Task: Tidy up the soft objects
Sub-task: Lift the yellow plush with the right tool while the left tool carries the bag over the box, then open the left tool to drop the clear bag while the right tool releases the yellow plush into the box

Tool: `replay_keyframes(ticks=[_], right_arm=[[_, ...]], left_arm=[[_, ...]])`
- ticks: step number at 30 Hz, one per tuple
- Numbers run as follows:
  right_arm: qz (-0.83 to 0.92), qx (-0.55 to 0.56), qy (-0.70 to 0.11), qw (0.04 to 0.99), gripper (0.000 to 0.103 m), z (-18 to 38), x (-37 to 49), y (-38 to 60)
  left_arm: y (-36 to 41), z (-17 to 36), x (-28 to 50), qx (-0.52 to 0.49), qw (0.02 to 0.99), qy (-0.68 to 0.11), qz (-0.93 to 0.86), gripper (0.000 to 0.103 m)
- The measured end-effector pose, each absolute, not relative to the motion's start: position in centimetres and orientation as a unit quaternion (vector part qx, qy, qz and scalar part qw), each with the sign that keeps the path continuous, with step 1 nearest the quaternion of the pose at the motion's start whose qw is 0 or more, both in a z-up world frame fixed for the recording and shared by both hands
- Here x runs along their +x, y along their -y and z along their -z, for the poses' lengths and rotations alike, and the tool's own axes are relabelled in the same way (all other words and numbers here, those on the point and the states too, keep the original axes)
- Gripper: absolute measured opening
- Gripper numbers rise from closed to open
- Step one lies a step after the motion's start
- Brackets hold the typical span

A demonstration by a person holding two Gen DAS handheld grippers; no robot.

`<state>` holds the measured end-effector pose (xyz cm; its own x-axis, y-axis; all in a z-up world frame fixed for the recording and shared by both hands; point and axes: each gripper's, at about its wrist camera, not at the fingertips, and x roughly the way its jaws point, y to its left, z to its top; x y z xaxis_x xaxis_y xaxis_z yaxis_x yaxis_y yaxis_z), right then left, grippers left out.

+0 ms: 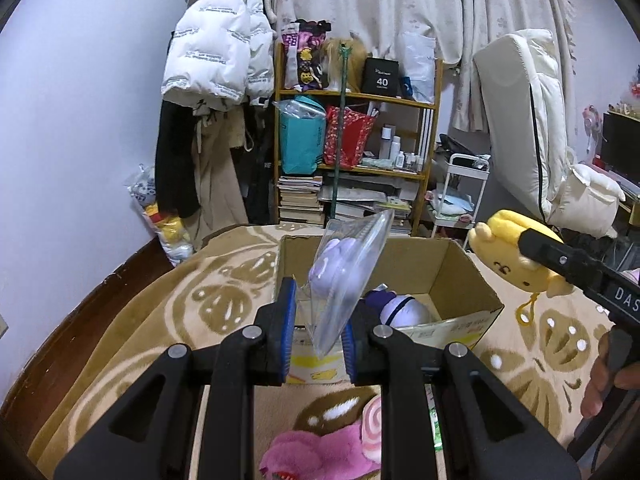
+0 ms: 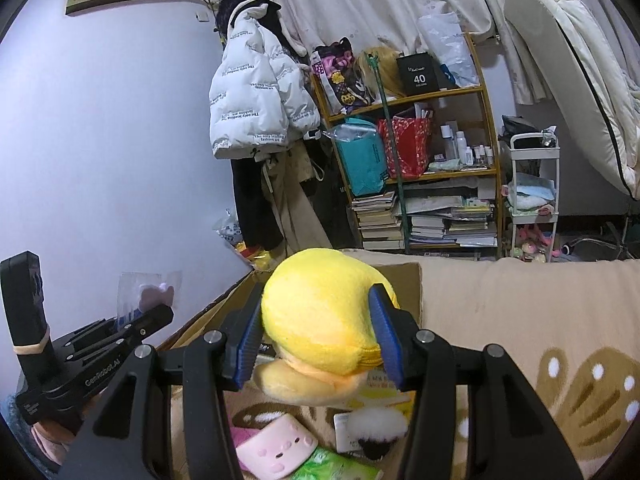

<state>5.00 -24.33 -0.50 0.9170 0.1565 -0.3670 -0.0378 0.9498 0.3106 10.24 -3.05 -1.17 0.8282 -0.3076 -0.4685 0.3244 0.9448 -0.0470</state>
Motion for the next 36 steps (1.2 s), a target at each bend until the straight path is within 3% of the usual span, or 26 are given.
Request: replay_keyframes(ticks=[32,36], right_arm=[[-0.095,0.131,-0.224,0.961,0.060,4.8,11.8,24.5],[-0.088,0.141,-0.239,0.957,0.061,5.0,12.0,25.0]], left_arm=[[7.9,5.0,15.6,0.079,0.937,-0.300,0.162,0.024],[7.7,5.4,16.0,0.079,0.934,-0.313,0.154,0.045]])
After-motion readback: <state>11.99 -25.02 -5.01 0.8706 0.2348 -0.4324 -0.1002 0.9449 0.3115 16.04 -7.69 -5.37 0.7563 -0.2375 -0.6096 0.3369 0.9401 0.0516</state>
